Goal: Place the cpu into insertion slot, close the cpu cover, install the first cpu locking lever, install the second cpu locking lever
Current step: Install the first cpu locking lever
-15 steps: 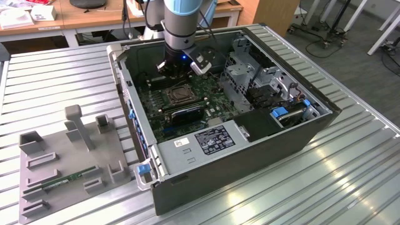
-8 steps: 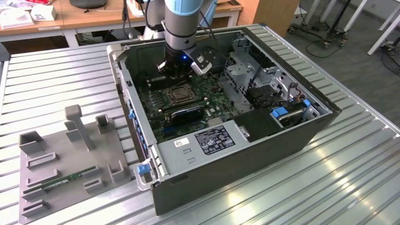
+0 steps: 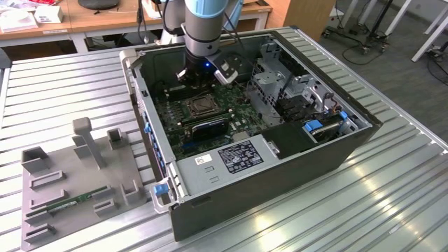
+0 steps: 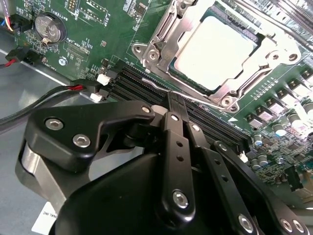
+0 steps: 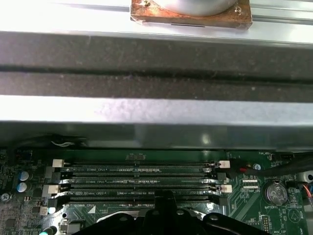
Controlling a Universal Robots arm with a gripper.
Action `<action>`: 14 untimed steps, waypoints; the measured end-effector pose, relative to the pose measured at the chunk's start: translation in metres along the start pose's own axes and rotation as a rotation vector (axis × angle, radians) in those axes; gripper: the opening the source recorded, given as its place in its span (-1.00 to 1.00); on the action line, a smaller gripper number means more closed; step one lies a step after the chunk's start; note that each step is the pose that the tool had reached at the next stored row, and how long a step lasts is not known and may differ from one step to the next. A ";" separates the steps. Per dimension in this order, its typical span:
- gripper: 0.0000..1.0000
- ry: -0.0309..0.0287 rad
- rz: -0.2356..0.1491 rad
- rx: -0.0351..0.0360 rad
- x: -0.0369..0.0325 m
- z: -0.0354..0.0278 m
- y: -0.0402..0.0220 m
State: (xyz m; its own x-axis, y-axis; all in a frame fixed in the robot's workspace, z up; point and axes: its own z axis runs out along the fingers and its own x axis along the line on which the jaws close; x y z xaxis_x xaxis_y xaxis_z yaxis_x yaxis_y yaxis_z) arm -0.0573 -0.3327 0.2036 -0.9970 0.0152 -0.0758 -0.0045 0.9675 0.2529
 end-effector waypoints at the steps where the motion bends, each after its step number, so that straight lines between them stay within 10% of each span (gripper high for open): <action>1: -0.79 0.0000 0.000 0.0007 0.0000 -0.0001 -0.0004; 14: -0.79 0.0001 0.000 0.0046 -0.0001 -0.0006 -0.0031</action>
State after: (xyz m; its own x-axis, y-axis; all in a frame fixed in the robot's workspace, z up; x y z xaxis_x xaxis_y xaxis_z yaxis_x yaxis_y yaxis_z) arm -0.0572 -0.3358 0.2034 -0.9970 0.0149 -0.0758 -0.0044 0.9686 0.2484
